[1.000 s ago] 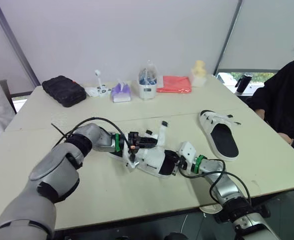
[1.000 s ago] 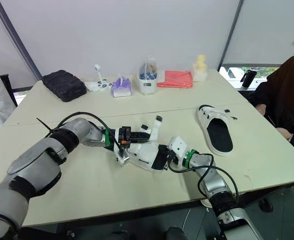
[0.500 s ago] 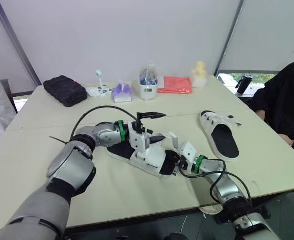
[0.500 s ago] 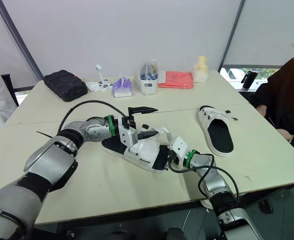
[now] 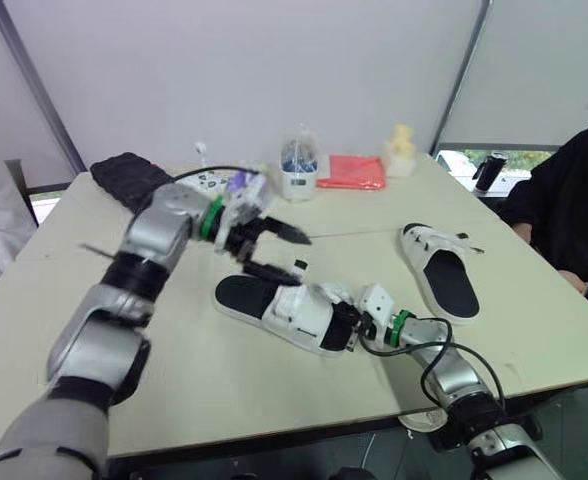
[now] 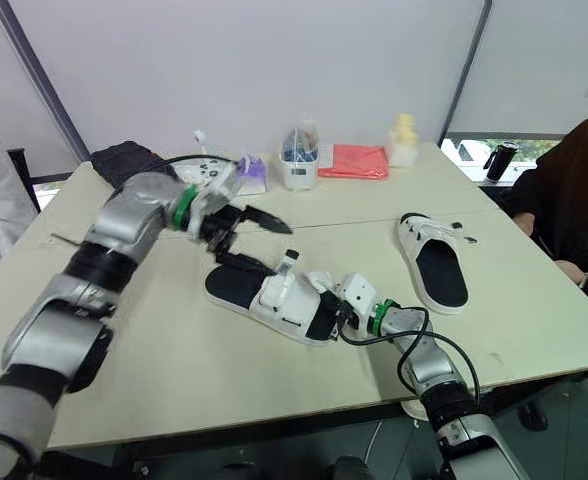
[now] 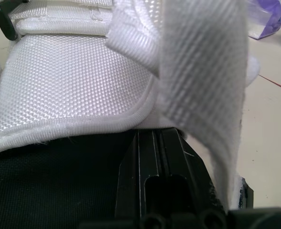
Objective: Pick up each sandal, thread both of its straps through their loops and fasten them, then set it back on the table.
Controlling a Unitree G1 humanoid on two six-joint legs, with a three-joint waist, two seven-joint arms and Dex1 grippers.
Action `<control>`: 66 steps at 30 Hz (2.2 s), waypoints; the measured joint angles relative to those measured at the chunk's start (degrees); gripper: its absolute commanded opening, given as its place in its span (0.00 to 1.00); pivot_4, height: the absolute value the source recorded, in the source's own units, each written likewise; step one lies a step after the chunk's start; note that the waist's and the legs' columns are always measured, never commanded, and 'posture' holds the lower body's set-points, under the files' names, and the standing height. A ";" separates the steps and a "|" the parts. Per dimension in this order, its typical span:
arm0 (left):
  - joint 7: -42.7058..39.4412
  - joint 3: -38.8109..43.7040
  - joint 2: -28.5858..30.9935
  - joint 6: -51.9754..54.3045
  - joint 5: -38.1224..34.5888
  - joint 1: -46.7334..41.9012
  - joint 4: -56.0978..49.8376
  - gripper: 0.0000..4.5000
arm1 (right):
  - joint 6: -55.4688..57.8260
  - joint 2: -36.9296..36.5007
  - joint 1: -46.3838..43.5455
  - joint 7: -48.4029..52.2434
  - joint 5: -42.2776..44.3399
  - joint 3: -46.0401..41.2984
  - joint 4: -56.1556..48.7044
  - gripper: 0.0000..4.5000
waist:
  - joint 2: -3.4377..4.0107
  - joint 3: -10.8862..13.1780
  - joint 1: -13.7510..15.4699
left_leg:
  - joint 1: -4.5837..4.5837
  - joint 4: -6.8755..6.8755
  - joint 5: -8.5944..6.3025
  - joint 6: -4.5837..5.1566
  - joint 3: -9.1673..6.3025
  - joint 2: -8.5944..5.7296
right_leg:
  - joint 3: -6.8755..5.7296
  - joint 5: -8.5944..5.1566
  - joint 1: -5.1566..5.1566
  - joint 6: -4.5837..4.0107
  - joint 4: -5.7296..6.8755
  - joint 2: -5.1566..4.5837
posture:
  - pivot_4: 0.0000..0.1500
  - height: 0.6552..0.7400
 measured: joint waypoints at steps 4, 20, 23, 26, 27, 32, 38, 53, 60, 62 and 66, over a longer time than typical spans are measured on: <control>-0.30 0.46 -5.41 0.01 3.23 -7.60 12.39 0.99 | -0.14 0.37 -0.42 0.52 0.01 0.50 -0.03 0.00 | 0.13 -0.07 -0.61 | -0.04 -0.21 0.00 0.00 0.06 0.01 | 0.07 0.11 -0.19 -0.19 0.04 0.00 | 1.00 1.00; -2.50 -0.93 -17.63 -10.15 20.63 -10.06 34.70 0.99 | -0.15 0.87 0.91 -1.15 0.05 0.51 -1.32 0.00 | 0.07 -0.03 -1.11 | -0.15 -0.18 -0.01 -0.01 0.05 -0.01 | 0.06 0.07 -0.21 -0.14 -0.01 -0.04 | 1.00 1.00; -3.44 -2.89 -17.48 -12.74 22.36 -10.03 34.72 0.99 | -0.14 0.87 1.26 -1.61 0.05 0.49 -1.74 0.00 | 0.07 -0.03 -1.09 | -0.15 -0.19 -0.01 -0.01 0.04 -0.01 | 0.06 0.07 -0.22 -0.14 -0.01 -0.05 | 1.00 1.00; -3.70 -3.31 -17.34 -15.11 24.33 -9.82 34.78 0.99 | -0.14 0.88 1.51 -1.90 0.05 0.49 -2.01 0.00 | 0.07 -0.03 -1.06 | -0.15 -0.20 -0.01 -0.01 0.04 -0.01 | 0.06 0.07 -0.23 -0.14 -0.03 -0.05 | 1.00 1.00; -3.70 -3.30 -17.35 -15.47 24.77 -9.78 34.93 0.94 | -0.14 0.88 1.58 -2.03 0.05 0.49 -2.06 0.00 | 0.07 -0.03 -1.06 | -0.15 -0.20 -0.01 0.00 0.04 -0.01 | 0.06 0.06 -0.22 -0.12 -0.04 -0.05 | 1.00 1.00; -3.40 -2.39 -18.02 -16.30 26.74 -8.98 35.26 0.46 | -0.13 0.90 1.73 -2.28 0.05 0.49 -2.27 0.00 | 0.06 -0.03 -1.05 | -0.16 -0.20 -0.02 0.01 0.04 -0.01 | 0.05 0.03 -0.22 -0.07 -0.05 -0.05 | 1.00 1.00; -2.96 -1.37 -19.62 -17.15 27.64 -8.55 35.24 0.00 | -0.11 0.96 1.72 -2.34 0.04 0.53 -2.28 0.00 | 0.06 -0.02 -1.06 | -0.16 -0.21 -0.02 0.01 0.04 -0.01 | 0.05 0.03 -0.22 -0.06 -0.05 -0.05 | 1.00 1.00; -3.84 -10.40 -13.80 -24.04 24.53 -5.10 33.43 0.00 | -0.10 1.03 1.23 -2.27 0.02 0.79 -1.86 0.00 | 0.05 -0.02 -1.08 | -0.16 -0.21 -0.02 0.01 0.02 0.00 | 0.05 0.02 -0.21 -0.06 -0.07 -0.05 | 1.00 1.00; -3.75 -1.44 -14.10 -15.30 18.81 -11.49 34.56 0.00 | -0.11 0.97 1.17 -2.06 0.02 0.79 -1.86 0.00 | -0.04 0.04 -1.12 | -0.19 -0.20 -0.02 0.02 0.02 0.00 | 0.02 -0.05 -0.24 0.07 -0.08 -0.04 | 1.00 1.00; -1.09 3.41 -15.10 -11.67 17.19 -14.47 35.10 0.12 | -0.11 0.94 1.25 -2.05 0.02 0.79 -1.88 0.00 | -0.03 0.04 -1.14 | -0.16 -0.21 -0.03 0.02 0.02 0.00 | 0.01 -0.09 -0.20 0.13 -0.09 -0.04 | 1.00 1.00; 7.99 8.65 -18.41 -7.30 16.70 -15.27 36.40 0.49 | -0.05 0.99 1.73 -2.48 0.02 0.79 -2.48 0.00 | -0.01 0.02 -1.15 | -0.15 -0.22 -0.03 0.03 0.01 -0.01 | 0.01 -0.10 -0.19 0.15 -0.09 -0.05 | 1.00 1.00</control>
